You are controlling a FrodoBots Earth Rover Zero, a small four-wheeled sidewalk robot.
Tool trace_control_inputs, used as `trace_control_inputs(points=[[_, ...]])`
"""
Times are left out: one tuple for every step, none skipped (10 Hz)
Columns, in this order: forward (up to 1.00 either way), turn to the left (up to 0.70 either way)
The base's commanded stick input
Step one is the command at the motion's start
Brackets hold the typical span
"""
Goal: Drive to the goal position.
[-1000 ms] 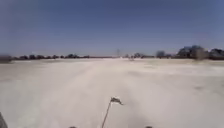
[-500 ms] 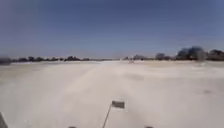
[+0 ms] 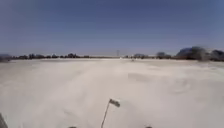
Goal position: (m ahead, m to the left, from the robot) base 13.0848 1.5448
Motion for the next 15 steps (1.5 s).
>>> trace_control_inputs(points=[[0.7, 0.0], [0.7, 0.0], [0.7, 0.0], [0.7, 0.0], [0.7, 0.0], [0.7, 0.0], [0.7, 0.0], [0.7, 0.0], [0.7, 0.0], [0.7, 0.0], [0.7, 0.0], [0.7, 0.0], [0.7, 0.0], [0.7, 0.0], [0.7, 0.0]])
